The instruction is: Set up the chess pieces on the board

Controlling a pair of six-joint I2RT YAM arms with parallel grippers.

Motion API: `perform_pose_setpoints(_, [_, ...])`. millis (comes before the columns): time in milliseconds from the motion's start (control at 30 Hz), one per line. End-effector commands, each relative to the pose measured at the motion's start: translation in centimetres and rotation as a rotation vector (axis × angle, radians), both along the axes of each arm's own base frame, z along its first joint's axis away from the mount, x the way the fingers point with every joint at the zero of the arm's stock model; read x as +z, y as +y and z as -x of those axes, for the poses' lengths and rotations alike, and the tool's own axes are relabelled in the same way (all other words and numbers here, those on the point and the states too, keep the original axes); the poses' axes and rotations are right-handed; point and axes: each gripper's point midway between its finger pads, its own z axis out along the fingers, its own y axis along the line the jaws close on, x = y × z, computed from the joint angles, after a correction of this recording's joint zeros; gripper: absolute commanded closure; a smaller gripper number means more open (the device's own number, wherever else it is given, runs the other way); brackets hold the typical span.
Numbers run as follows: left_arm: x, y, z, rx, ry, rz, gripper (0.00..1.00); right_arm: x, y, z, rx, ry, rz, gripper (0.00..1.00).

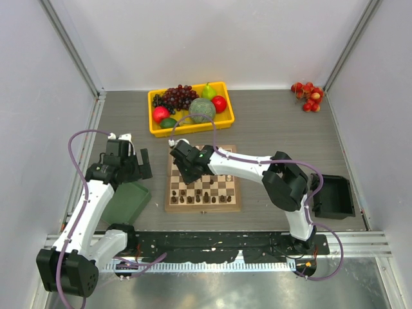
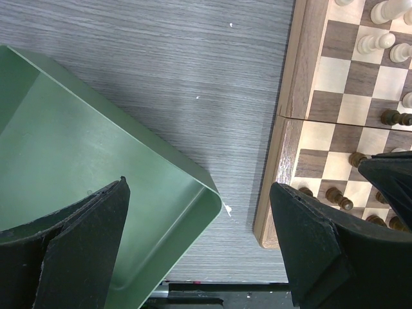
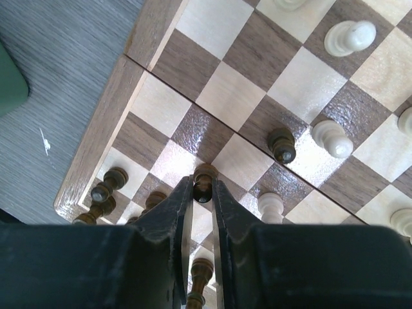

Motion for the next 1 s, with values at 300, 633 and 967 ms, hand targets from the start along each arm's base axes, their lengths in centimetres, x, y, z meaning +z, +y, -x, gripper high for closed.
perform_pose_setpoints(300, [0.1,-0.5,-0.7,-0.010,-0.016,0.026,0.03,3.9,-0.8,2.2,0.054,-0.018,-0.062,0.87])
perform_pose_setpoints(633, [0.1,-0.7,-0.8,-0.018,-0.014,0.037,0.03,2.6,-1.0,3.3,0.100,0.027,-0.020,0.87])
perform_pose_setpoints(967, [0.0,-0.8,-0.8,-0.022,-0.012,0.042,0.03,2.1,-0.3,4.3,0.145,0.065,-0.017,0.88])
